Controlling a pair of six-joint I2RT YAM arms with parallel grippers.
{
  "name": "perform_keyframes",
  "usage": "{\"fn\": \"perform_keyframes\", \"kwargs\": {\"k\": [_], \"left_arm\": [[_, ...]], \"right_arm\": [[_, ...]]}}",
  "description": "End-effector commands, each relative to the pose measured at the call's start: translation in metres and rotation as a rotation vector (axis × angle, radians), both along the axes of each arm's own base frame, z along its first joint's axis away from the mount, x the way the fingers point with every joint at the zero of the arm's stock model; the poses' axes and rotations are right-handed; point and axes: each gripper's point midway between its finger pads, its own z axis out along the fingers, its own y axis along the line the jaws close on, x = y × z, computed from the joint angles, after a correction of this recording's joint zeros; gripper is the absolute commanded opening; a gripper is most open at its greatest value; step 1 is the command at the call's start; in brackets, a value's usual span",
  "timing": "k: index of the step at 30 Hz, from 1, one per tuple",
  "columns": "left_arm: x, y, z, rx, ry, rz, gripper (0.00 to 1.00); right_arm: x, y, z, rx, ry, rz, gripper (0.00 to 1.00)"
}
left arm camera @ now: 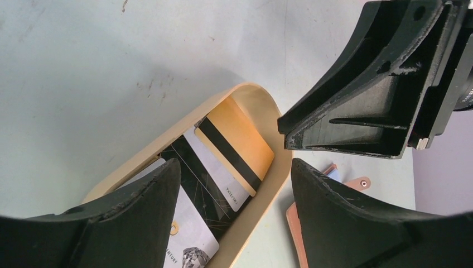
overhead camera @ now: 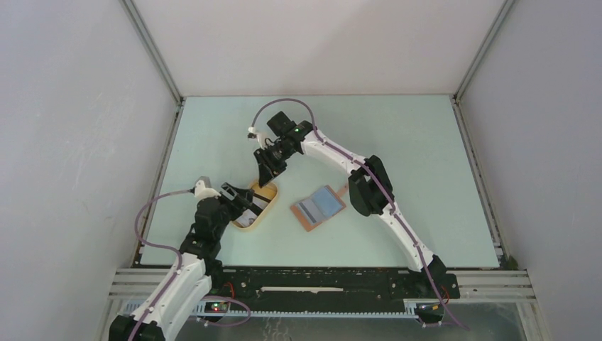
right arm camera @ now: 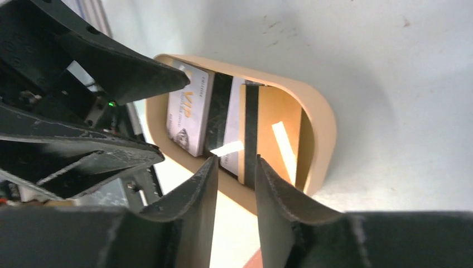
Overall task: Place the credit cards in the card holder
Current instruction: Pick up the credit card from the storage box.
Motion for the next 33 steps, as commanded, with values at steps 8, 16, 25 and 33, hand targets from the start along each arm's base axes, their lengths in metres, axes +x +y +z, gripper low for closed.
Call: {"fn": "perform_keyframes", "kwargs": {"k": [8,16,25,33], "left_arm": [[-0.002,-0.001,0.006,-0.015,-0.047,-0.015,0.71],[-0.013,0.013,0.012,0.03,-0.054,0.035,0.71],[-0.016,0.018,0.007,0.042,-0.033,0.056,0.73],[-0.016,0.018,0.005,0.043,-0.028,0.056,0.73]], "right_arm": [[0.006,0.007,0.013,-0.047,-0.264,0.065,0.54],[0.01,0.01,-0.004,-0.12,-0.379,0.086,0.61],[0.017,0.011,-0.017,-0.199,-0.492,0.08,0.72],[0.017,0.01,-0.034,-0.235,-0.487,0.074,0.78]]}}
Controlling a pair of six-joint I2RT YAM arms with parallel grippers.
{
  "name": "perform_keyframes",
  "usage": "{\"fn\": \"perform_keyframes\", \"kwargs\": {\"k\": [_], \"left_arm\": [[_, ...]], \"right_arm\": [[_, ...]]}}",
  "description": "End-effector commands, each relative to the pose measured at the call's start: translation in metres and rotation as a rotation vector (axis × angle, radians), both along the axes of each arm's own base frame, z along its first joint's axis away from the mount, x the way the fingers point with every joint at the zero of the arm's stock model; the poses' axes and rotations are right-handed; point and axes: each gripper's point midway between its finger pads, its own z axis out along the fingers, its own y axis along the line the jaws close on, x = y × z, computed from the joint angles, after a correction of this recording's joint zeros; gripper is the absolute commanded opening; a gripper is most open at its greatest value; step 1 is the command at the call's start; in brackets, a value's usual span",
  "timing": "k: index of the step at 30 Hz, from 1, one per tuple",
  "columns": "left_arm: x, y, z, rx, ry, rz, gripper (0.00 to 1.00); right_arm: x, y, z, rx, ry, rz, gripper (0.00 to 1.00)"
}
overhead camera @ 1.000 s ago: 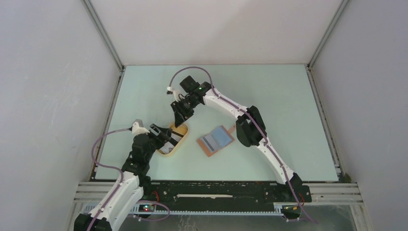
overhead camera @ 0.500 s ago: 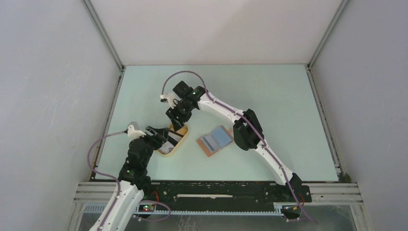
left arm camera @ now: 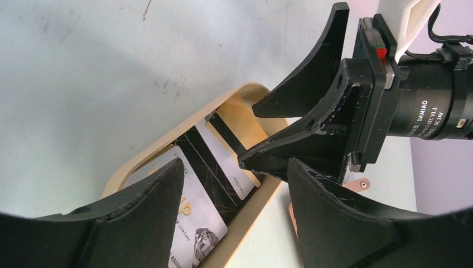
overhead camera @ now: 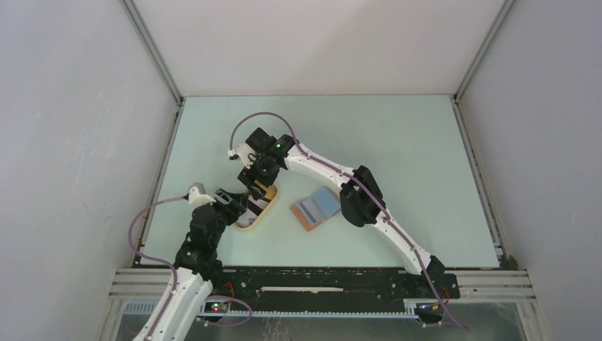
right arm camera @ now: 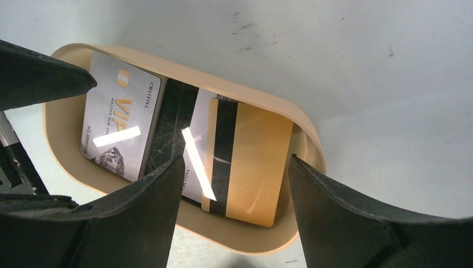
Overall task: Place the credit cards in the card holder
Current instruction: Pick up the credit card from the storage box.
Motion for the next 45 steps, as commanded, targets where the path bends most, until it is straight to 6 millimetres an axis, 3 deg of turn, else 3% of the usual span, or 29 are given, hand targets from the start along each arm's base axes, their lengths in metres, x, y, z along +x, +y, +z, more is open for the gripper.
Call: {"fn": "perform_keyframes", "kwargs": {"k": [1,8,20,24,31,40,45], "left_arm": [[0.001,0.006,-0.001,0.024,-0.003,0.018,0.73],[0.001,0.005,-0.001,0.024,-0.003,0.017,0.73],[0.001,0.005,-0.002,0.023,-0.003,0.014,0.73],[0.001,0.005,-0.001,0.023,-0.006,0.014,0.73],[0.001,0.005,-0.001,0.022,-0.005,0.014,0.73],[0.001,0.004,-0.001,0.021,-0.009,0.011,0.73],[0.001,0.005,-0.001,0.02,-0.009,0.013,0.73]], "right_arm": [[0.013,0.002,-0.004,-0.009,-0.054,-0.016,0.78],[0.008,0.002,-0.013,-0.015,-0.018,-0.013,0.8],[0.015,-0.007,-0.033,-0.083,-0.065,-0.031,0.76],[0.016,-0.008,-0.033,-0.088,-0.077,-0.034,0.71],[0.015,-0.004,-0.013,-0.046,-0.078,-0.028,0.53],[0.008,-0.001,0.008,0.01,-0.037,-0.014,0.44],[0.003,0.0,0.018,0.05,0.02,-0.009,0.32]]}}
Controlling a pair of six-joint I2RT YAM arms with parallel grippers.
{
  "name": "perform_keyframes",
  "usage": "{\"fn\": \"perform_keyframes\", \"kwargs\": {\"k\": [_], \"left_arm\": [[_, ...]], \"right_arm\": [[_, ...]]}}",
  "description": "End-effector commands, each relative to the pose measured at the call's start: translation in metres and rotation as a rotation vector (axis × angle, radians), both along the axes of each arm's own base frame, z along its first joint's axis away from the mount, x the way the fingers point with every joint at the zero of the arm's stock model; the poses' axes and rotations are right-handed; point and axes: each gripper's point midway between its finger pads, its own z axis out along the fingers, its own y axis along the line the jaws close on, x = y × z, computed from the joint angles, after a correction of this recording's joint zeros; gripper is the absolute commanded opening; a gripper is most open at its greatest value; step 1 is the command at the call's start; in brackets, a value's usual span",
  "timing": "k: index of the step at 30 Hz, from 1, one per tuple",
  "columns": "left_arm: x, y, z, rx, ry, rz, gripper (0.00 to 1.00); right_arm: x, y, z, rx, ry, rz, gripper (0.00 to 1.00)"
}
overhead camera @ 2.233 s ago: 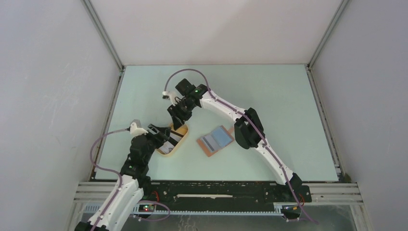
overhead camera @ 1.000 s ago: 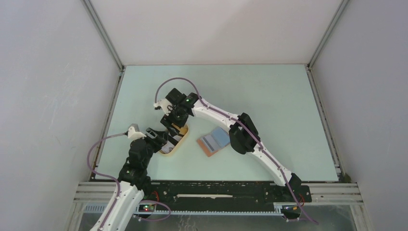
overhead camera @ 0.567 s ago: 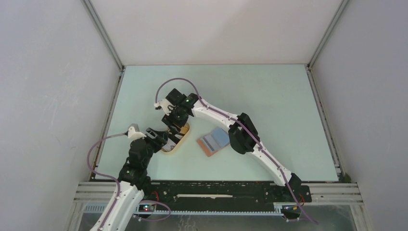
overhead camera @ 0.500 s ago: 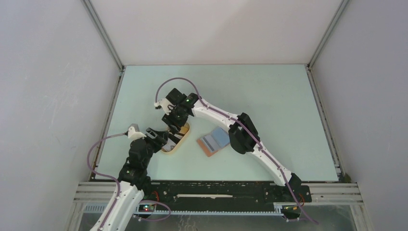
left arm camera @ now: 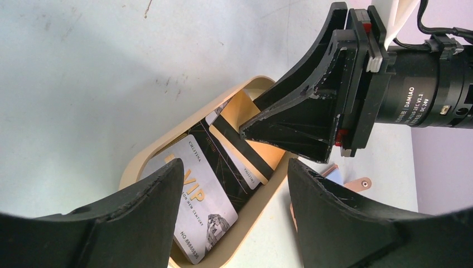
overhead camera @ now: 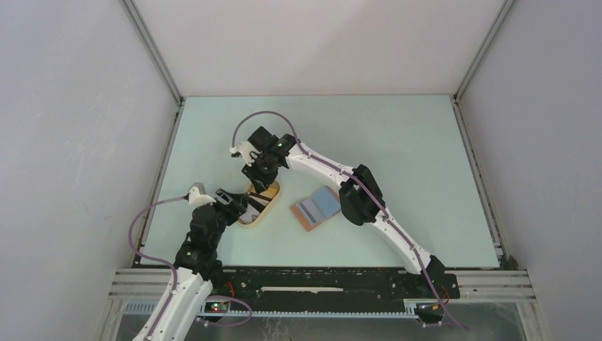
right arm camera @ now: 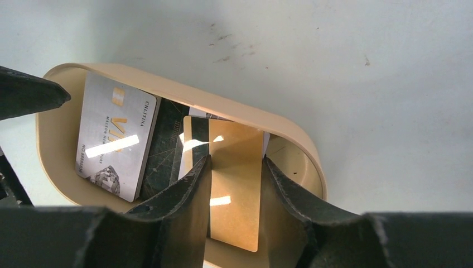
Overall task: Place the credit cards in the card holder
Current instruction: Pick up the credit card from the storage box.
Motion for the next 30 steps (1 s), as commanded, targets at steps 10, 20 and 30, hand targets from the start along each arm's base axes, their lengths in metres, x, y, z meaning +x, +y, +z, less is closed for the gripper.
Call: {"fn": "perform_keyframes", "kwargs": {"k": [10,20,30], "left_arm": [[0.002,0.003,0.001,0.011,-0.019,0.007,0.73],[0.003,-0.003,0.003,-0.01,-0.041,-0.016,0.73],[0.011,-0.015,0.021,-0.054,-0.137,-0.081,0.74]], "right_arm": [[-0.01,-0.006,0.052,0.135,0.153,0.012,0.06],[-0.013,-0.012,0.062,0.25,0.311,0.067,0.0],[-0.012,-0.012,0.074,0.365,0.443,0.108,0.0]]}}
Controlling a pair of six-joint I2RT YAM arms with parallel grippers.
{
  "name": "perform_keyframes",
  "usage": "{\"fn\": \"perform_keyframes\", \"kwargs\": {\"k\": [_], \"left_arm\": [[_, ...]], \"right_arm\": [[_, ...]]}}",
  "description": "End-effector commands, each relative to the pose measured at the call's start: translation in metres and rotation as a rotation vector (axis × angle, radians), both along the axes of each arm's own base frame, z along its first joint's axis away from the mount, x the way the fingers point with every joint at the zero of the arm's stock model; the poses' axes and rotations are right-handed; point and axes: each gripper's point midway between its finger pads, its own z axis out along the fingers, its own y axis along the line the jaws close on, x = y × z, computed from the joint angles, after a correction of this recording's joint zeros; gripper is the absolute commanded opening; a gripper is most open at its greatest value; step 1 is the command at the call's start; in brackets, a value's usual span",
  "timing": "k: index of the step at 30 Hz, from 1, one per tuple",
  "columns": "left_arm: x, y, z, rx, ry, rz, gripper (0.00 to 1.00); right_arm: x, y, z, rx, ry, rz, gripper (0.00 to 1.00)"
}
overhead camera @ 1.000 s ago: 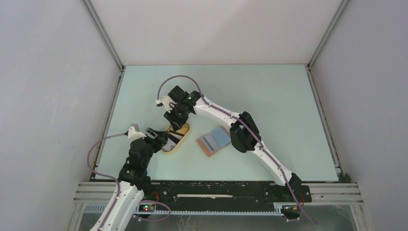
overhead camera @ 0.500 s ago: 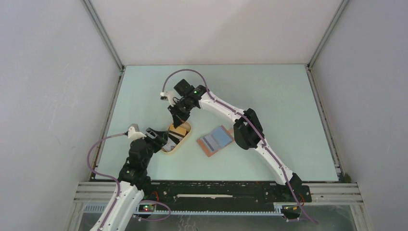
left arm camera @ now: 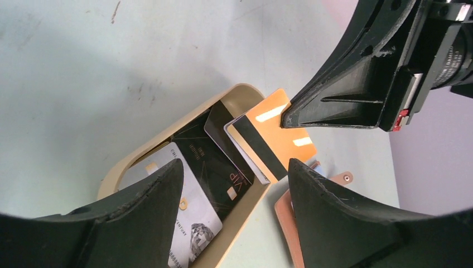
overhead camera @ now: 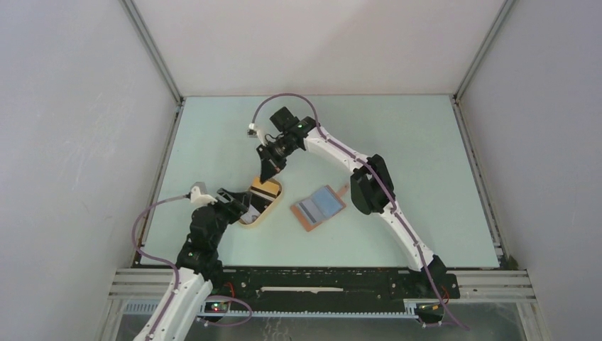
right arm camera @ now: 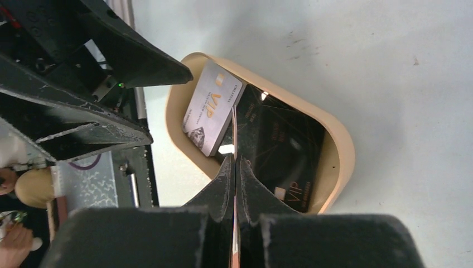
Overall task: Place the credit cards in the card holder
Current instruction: Pick up the credit card from the storage box.
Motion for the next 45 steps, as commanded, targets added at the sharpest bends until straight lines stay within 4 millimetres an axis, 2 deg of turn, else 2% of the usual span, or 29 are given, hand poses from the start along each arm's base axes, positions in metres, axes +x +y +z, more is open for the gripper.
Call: {"fn": "perform_keyframes", "kwargs": {"k": [1,6,12,17,20,21,24,38,45], "left_arm": [[0.008,-0.006,0.019,-0.031,-0.095,-0.035,0.73],[0.011,-0.013,0.027,-0.082,-0.125,-0.1,0.62],[0.015,-0.015,0.024,-0.14,-0.123,-0.131,0.53],[0.015,-0.014,0.022,-0.154,-0.118,-0.14,0.52],[0.014,-0.016,0.027,-0.16,-0.137,-0.158,0.54],[0.01,-0.017,0.019,-0.164,-0.123,-0.164,0.55],[0.007,-0.019,0.017,-0.183,-0.13,-0.174,0.56],[0.001,-0.019,0.021,-0.242,-0.165,-0.186,0.4],[-0.001,-0.019,0.013,-0.245,-0.135,-0.178,0.41]], "right_arm": [[-0.006,0.004,0.021,0.097,0.094,0.037,0.0],[-0.006,0.007,0.021,0.135,0.168,0.046,0.0],[-0.007,0.009,0.028,0.172,0.243,0.046,0.0],[-0.007,0.01,0.036,0.199,0.293,0.05,0.0],[-0.006,0.012,0.041,0.213,0.329,0.045,0.0],[-0.006,0.013,0.042,0.218,0.342,0.045,0.0],[-0.006,0.015,0.042,0.223,0.377,0.043,0.0],[-0.002,0.015,0.044,0.235,0.528,0.021,0.0],[-0.002,0.014,0.047,0.237,0.549,0.019,0.0]]}}
